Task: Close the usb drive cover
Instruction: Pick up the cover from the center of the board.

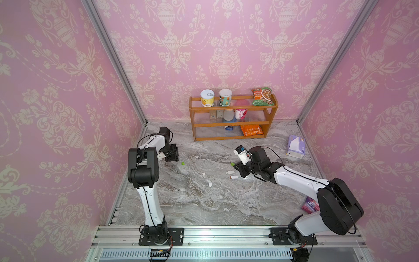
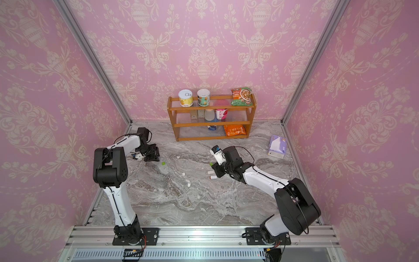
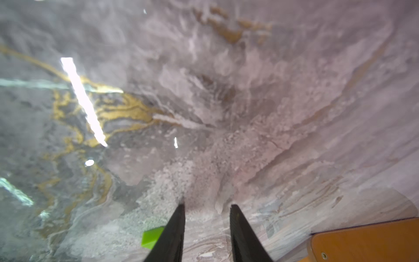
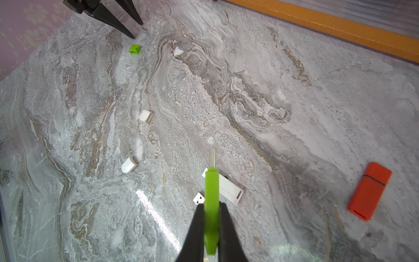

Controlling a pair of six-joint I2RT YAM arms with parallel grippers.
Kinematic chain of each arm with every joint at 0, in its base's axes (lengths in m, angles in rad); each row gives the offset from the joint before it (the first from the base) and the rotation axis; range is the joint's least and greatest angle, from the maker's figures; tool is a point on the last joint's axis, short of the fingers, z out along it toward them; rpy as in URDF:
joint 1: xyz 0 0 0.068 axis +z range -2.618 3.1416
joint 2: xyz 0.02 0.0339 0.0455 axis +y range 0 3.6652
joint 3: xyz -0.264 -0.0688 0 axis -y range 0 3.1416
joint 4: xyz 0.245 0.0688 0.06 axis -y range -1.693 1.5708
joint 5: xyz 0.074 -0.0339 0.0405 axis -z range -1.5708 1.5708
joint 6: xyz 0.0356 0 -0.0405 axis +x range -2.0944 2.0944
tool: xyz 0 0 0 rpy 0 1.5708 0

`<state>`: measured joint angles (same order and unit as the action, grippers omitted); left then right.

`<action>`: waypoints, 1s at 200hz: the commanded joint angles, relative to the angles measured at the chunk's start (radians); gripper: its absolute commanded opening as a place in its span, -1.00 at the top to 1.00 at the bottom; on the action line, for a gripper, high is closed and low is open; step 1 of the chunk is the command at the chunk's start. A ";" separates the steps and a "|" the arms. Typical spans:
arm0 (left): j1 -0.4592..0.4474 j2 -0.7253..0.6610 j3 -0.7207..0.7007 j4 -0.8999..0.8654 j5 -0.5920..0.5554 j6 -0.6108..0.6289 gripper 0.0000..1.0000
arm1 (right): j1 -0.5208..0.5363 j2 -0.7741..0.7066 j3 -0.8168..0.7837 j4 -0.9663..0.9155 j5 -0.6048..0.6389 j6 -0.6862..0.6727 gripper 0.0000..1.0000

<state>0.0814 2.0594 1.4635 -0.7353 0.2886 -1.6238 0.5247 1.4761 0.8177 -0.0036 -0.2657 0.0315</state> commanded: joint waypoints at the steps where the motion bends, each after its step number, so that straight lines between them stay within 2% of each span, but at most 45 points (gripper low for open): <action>1: -0.015 0.021 -0.039 -0.016 0.022 0.063 0.29 | -0.006 0.007 -0.018 0.019 -0.013 0.024 1.00; 33: -0.041 0.022 -0.079 -0.003 0.074 0.066 0.29 | -0.006 0.010 -0.017 0.019 -0.015 0.023 1.00; 95: -0.063 -0.067 -0.211 -0.017 -0.011 0.030 0.29 | -0.005 0.003 -0.028 0.028 -0.015 0.028 1.00; 200: -0.097 -0.162 -0.324 -0.007 0.005 0.010 0.30 | -0.005 -0.013 -0.055 0.052 -0.021 0.039 1.00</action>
<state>-0.0002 1.8835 1.1931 -0.6891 0.3508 -1.5913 0.5247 1.4757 0.7784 0.0273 -0.2665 0.0540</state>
